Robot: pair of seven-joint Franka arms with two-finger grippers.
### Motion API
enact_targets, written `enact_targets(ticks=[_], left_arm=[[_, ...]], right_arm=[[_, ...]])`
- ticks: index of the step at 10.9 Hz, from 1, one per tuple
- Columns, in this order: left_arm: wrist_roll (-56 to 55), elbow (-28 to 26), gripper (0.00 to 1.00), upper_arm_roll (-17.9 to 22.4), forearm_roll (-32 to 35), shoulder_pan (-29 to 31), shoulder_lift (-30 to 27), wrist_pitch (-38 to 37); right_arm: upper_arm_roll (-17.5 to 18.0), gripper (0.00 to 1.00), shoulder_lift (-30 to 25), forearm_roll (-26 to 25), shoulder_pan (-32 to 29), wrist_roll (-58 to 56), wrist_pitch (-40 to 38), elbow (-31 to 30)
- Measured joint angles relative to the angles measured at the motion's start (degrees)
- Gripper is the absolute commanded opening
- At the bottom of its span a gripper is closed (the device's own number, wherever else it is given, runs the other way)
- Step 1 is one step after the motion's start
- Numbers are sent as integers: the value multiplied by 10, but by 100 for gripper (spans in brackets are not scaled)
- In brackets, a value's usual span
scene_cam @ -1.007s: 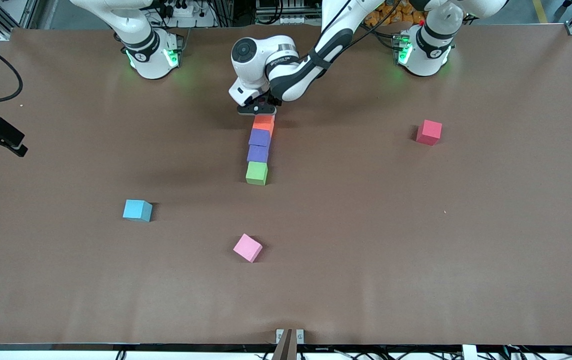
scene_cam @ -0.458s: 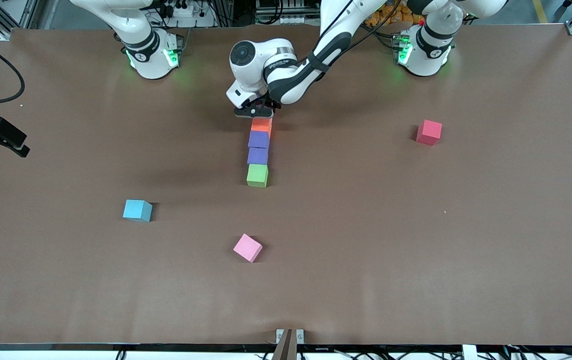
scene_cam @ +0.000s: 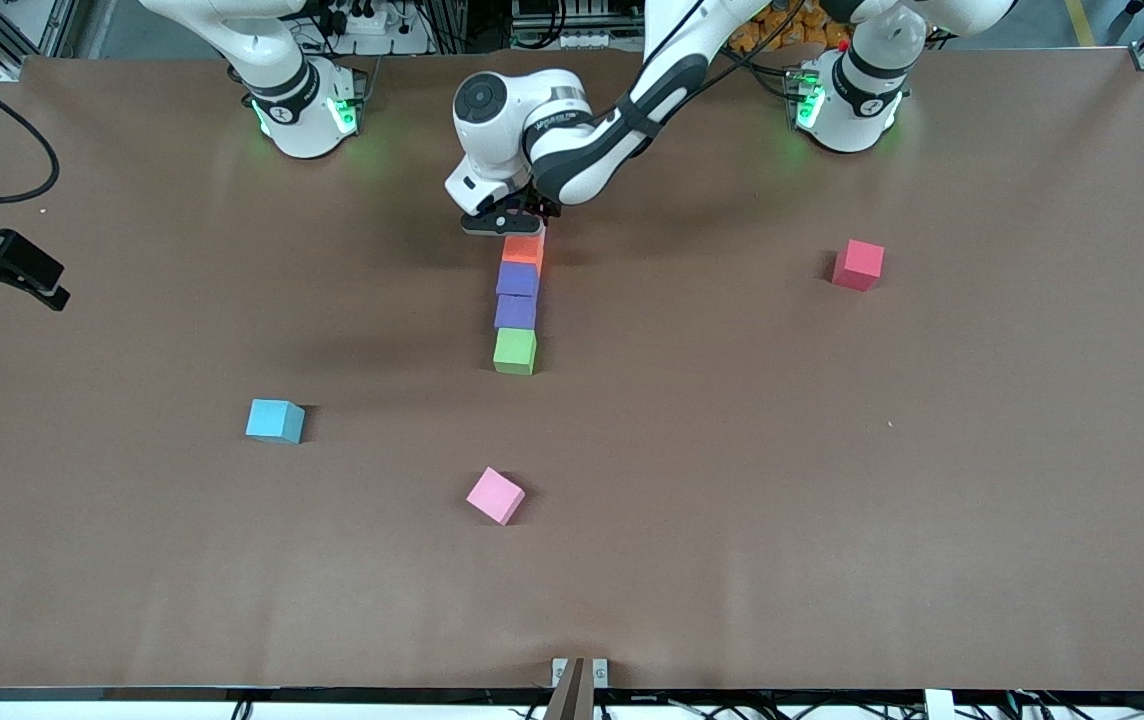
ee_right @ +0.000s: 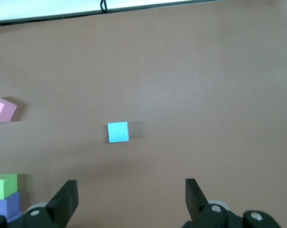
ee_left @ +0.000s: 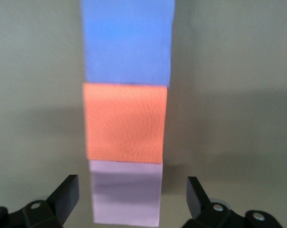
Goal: Arrange blocks into number 1
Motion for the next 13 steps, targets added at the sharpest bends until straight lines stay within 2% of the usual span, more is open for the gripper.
enact_targets(ticks=[2,5,10,13], left_arm=[[0,4,100,13,0,24,-52,-43],[41,6,100,19,5,128,-115,-74],[206,47,100,23,11,333,-144,-110],[260,63,100,22,12,428,-164,-123]], right_arm=[[0,100,0,0,0,0,-4,1],[-2,100,0,0,-1,0,-7,3],[-2,100,2,0,-1,0,-9,5],[-2,100,4,0,-1,0,-12,5]])
